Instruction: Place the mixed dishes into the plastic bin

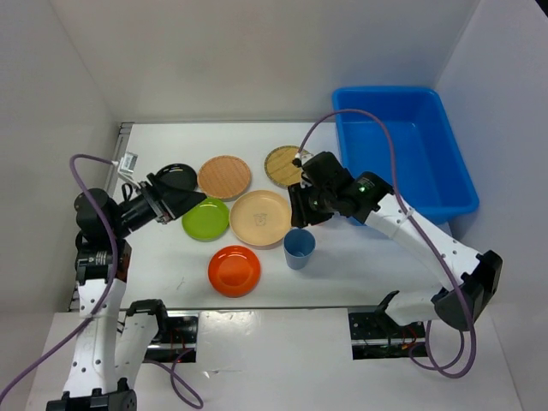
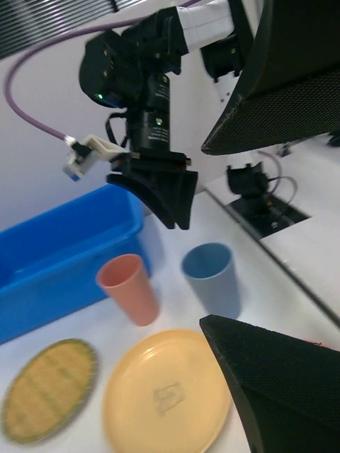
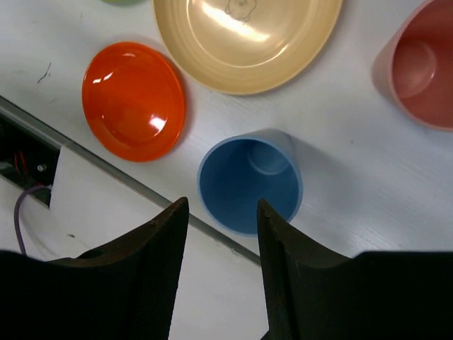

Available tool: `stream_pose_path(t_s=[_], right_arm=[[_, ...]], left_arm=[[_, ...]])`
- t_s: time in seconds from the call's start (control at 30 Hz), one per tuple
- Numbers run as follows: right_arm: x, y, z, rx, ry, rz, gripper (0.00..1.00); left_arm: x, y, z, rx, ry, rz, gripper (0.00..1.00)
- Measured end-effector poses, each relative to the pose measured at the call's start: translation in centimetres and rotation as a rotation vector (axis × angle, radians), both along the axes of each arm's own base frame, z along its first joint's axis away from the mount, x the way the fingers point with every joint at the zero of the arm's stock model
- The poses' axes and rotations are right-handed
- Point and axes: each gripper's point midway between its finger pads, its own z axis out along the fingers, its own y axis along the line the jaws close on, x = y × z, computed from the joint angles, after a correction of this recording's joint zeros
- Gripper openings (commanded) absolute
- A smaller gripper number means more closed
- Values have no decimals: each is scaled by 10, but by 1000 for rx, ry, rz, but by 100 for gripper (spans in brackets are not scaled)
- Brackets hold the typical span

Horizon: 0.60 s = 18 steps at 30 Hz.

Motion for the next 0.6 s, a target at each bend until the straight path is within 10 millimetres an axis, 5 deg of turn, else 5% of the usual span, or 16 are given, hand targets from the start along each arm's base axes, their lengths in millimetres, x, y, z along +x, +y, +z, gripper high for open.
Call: stream_pose_path(t_s=[0.13, 0.4, 0.6], right_arm=[[-17, 11, -5, 5, 37, 25, 57], [-74, 61, -44, -74, 136, 152, 60], [-75, 63, -65, -132, 150, 102, 60]], left_arm=[[-10, -10, -20, -16, 76, -82, 100], [-26, -31, -16, -20, 47, -228, 100], [-29, -37, -16, -20, 46, -266, 100]])
